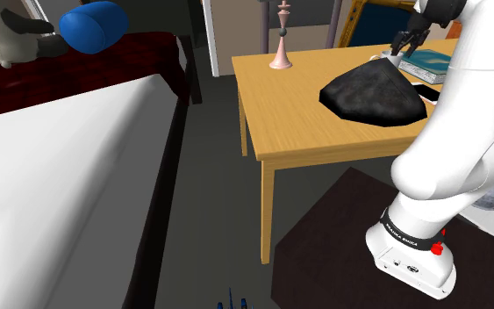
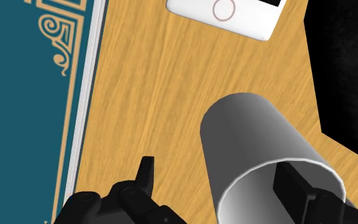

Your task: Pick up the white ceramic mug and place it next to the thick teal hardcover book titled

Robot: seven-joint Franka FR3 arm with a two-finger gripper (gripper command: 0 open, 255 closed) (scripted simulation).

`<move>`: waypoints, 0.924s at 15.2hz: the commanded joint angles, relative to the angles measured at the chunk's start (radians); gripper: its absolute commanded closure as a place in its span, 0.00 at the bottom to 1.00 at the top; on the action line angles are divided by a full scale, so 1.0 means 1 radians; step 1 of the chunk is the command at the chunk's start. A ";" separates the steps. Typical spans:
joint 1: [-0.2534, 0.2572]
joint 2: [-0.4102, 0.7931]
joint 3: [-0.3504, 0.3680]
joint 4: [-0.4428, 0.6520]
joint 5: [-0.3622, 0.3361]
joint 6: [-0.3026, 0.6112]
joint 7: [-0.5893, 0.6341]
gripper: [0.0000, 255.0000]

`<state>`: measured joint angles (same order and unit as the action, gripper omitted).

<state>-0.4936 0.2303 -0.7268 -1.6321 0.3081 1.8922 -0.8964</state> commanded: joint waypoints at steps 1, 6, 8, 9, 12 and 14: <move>0.000 0.000 0.000 0.000 0.000 0.000 0.000 0.00; -0.012 -0.016 -0.011 0.107 -0.017 -0.118 0.014 0.00; -0.012 -0.017 -0.011 0.106 -0.017 -0.118 0.014 0.00; -0.012 -0.016 -0.011 0.107 -0.017 -0.118 0.014 0.00; -0.012 -0.016 -0.011 0.107 -0.017 -0.118 0.014 0.00; -0.012 -0.016 -0.011 0.107 -0.017 -0.118 0.014 0.00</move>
